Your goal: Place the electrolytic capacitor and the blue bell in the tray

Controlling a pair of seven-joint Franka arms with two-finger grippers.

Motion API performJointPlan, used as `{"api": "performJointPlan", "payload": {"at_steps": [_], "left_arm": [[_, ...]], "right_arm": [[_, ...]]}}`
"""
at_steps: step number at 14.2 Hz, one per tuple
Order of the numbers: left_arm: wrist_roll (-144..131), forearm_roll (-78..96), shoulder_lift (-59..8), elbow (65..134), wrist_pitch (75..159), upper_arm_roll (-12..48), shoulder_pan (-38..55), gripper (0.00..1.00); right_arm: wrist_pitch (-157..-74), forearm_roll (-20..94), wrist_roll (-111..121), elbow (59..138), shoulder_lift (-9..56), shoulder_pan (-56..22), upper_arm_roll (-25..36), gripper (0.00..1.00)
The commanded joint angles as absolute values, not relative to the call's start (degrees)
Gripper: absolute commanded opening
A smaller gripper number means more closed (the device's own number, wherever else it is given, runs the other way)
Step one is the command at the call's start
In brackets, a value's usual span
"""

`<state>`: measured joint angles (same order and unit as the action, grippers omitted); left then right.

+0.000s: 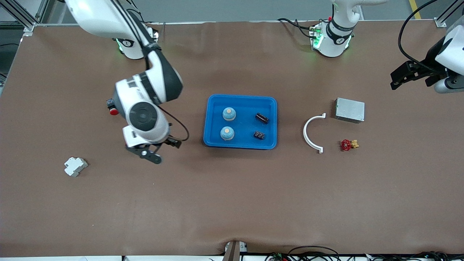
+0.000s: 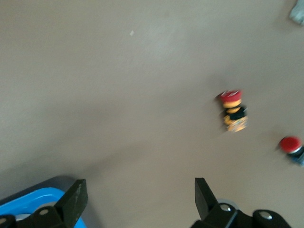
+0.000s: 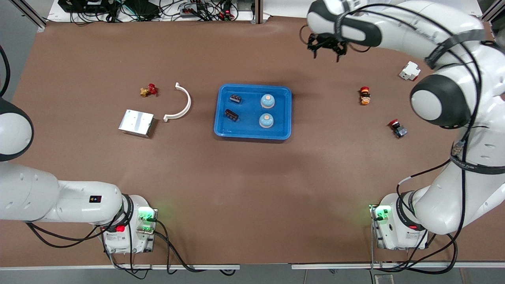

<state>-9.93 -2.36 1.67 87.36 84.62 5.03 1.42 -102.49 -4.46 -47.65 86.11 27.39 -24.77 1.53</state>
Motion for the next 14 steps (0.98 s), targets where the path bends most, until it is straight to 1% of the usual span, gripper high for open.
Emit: {"api": "performJointPlan", "payload": {"at_steps": [1,3,8,14], "left_arm": [[-8.7,-1.41,2.99,88.51,85.52,4.75,0.97,1.0],[-8.79,-1.41,2.99,88.51,85.43,4.75,0.97,1.0],[-8.79,-1.49,3.16,88.86,85.43,4.75,0.97,1.0],[-8.7,-1.49,3.16,88.86,85.34,4.75,0.97,1.0]], "right_arm": [[-102.05,-4.48,-38.97,92.36,19.44,-20.06,0.44,1.0],[-101.26,-4.48,-32.99,93.6,16.01,-17.33,0.53,1.0],[-98.35,-4.48,-19.36,93.69,10.38,-10.38,0.53,1.0],[-98.96,-4.4,-4.5,93.69,8.35,-1.94,0.53,1.0]]}}
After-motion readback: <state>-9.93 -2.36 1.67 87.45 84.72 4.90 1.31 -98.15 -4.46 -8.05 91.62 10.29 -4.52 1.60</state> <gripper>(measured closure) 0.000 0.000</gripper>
